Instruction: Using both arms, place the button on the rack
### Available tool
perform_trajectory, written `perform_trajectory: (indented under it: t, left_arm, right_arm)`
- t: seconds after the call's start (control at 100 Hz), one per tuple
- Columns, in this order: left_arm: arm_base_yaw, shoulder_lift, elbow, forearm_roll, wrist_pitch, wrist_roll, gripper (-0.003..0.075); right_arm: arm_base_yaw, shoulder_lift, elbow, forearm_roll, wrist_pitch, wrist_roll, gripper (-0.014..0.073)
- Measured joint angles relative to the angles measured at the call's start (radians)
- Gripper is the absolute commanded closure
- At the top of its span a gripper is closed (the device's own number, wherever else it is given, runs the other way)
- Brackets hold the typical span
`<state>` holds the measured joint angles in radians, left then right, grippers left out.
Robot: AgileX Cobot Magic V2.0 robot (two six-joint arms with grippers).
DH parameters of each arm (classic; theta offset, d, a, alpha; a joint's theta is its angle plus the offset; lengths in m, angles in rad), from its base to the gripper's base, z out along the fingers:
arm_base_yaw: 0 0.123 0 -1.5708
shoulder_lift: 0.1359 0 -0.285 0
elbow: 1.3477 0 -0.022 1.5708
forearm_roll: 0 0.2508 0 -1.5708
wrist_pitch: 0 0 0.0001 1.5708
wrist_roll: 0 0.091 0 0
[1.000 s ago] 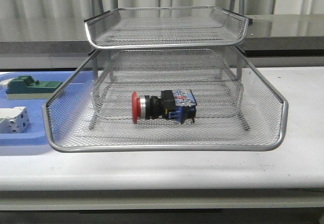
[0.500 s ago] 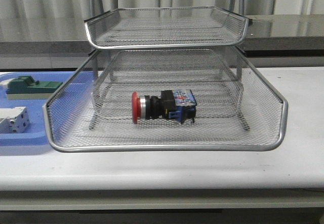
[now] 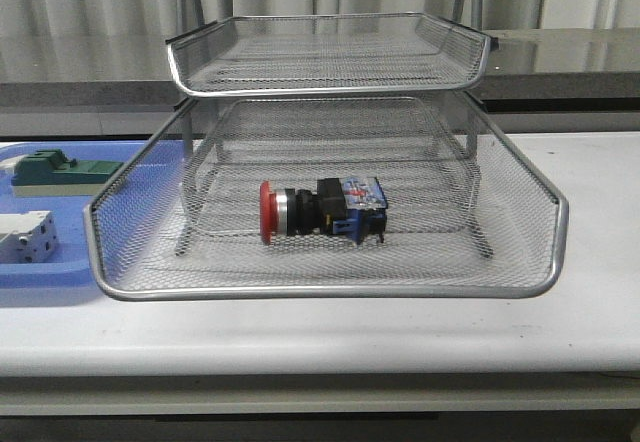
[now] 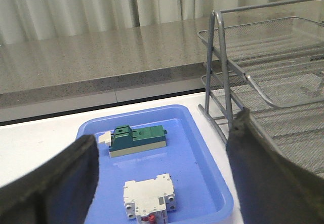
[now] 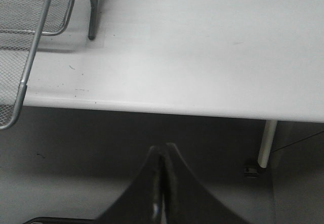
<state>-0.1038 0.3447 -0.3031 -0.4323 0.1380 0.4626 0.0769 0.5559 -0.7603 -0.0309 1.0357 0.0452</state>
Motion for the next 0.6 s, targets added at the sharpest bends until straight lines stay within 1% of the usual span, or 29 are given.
perform_trajectory:
  t: [0.07,0.21,0.4,0.6]
  left_arm:
    - [0.0,0.0,0.0,0.0,0.0,0.0,0.0339]
    - [0.0,0.0,0.002,0.0,0.0,0.0,0.0491]
    - [0.0,0.0,0.002,0.0,0.0,0.0,0.074]
    - [0.0,0.0,0.002,0.0,0.0,0.0,0.0741]
  right_arm:
    - [0.0,0.0,0.0,0.0,0.0,0.0,0.0662]
    - [0.0,0.0,0.0,0.0,0.0,0.0,0.0662]
    - [0.0,0.0,0.0,0.0,0.0,0.0,0.0662]
    - [0.0,0.0,0.0,0.0,0.0,0.0,0.0662]
